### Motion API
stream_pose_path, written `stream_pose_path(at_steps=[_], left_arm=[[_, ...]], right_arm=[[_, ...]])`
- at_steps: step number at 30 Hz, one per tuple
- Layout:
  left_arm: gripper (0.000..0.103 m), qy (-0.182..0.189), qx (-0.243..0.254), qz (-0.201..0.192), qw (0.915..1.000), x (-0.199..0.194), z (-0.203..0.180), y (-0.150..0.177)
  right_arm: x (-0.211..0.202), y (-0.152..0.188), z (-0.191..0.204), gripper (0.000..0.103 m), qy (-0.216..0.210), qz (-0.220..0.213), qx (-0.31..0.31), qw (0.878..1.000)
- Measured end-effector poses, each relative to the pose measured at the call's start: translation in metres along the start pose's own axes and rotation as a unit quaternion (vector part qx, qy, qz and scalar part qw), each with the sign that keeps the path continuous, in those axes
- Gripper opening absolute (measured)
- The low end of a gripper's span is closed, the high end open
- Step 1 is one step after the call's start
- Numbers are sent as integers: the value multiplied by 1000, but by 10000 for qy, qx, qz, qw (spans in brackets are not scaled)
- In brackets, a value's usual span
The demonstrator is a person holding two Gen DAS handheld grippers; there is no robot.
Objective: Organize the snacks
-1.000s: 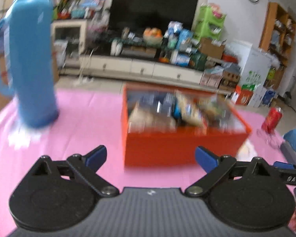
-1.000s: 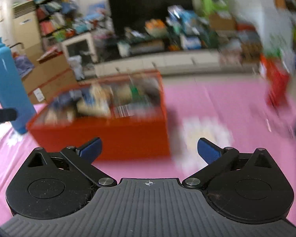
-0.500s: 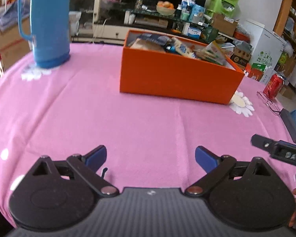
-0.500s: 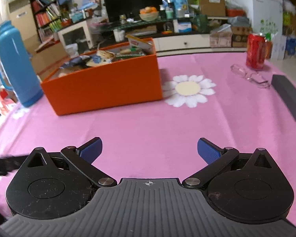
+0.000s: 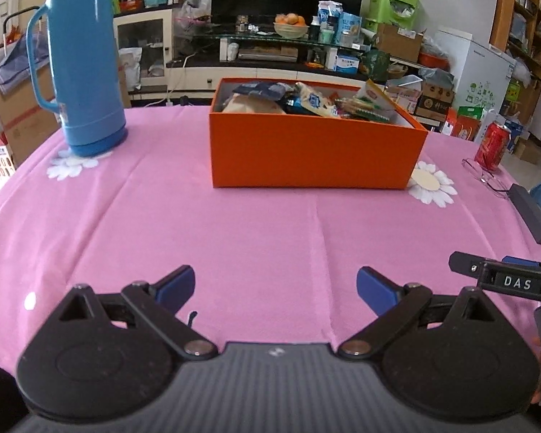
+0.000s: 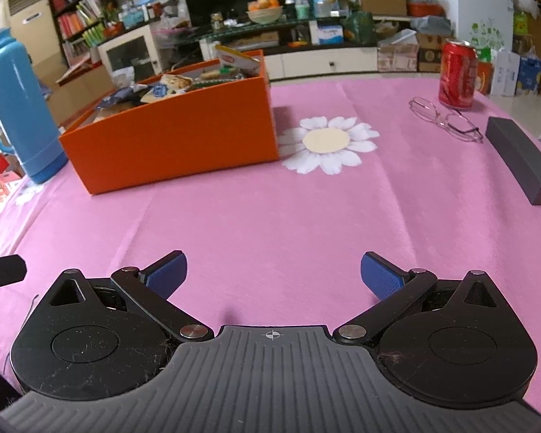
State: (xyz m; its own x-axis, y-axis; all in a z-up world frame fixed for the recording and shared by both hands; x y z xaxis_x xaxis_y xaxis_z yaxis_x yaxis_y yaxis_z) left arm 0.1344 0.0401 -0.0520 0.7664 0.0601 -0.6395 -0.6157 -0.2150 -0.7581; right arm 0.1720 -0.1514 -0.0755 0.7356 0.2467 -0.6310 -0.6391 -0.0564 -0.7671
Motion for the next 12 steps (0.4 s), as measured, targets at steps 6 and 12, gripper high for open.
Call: stream_pose_path(at_steps=[6,12], left_arm=[[96,-39,-38,3,10000,2,2,3],[96,-140,-32,-26,9999,3,7,5]], right_arm=[[2,2,-1,97,2,43,-10,10000],[6,4,3,97,13,111,-107,9999]])
Point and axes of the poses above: each gripper's, at about its wrist camera, not at the fingertips, and x roughly the way its jaws point, z to its left, y to its underside, the point moved 8 cm from there along x, roughly the way its jaws point, and after that the axes turned 4 degrees about y, right-handed, at the moved point
